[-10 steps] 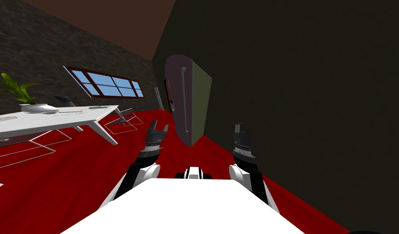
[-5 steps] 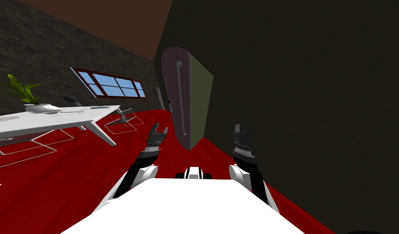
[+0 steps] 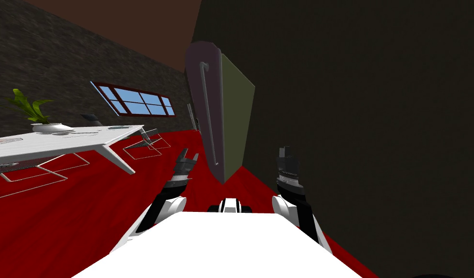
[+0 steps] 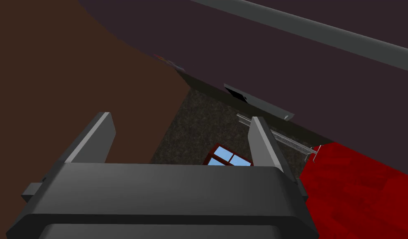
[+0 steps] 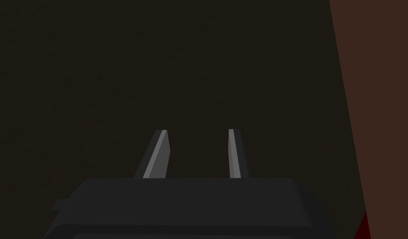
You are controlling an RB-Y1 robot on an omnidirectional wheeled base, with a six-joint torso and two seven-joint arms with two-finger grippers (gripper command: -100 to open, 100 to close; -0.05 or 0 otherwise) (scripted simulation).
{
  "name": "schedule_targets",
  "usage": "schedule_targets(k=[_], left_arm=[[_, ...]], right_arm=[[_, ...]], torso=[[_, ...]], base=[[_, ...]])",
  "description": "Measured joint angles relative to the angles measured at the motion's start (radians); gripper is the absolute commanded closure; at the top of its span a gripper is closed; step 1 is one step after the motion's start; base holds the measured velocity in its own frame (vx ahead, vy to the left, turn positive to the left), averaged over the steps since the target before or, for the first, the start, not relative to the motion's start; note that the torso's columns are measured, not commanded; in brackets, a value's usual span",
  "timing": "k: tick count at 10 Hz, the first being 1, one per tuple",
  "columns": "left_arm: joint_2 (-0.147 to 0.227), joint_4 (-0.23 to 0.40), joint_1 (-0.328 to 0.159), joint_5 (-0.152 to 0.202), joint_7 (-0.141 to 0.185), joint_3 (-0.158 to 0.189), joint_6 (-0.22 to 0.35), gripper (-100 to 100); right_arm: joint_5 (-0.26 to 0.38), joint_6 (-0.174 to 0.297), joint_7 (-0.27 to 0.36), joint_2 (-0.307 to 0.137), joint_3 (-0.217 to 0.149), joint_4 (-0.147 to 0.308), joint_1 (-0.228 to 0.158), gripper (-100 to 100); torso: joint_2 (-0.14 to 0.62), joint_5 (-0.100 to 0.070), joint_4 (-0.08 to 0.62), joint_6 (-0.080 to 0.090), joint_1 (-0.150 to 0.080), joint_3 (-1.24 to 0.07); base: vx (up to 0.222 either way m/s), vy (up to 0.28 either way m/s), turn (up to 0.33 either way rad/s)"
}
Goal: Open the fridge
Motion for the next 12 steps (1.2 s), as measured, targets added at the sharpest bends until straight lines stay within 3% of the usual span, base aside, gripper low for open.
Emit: schedule_targets(k=[8, 12], left_arm=[[0.008, 0.127, -0.009, 0.062, 0.023, 0.053, -0.02, -100], [-0.045, 0.193, -0.013, 0.097, 0.036, 0.082, -0.03, -100]], right_arm=[[0.0, 0.0, 0.0, 0.0, 0.0, 0.0, 0.0, 0], [0.0, 0.0, 0.0, 0.0, 0.0, 0.0, 0.0, 0]], torso=[[-0.001, 0.0, 0.0, 0.0, 0.0, 0.0], [0.001, 0.001, 0.0, 0.0, 0.003, 0.0]], base=[[0.19, -0.112, 0.071], [0.181, -0.107, 0.074]])
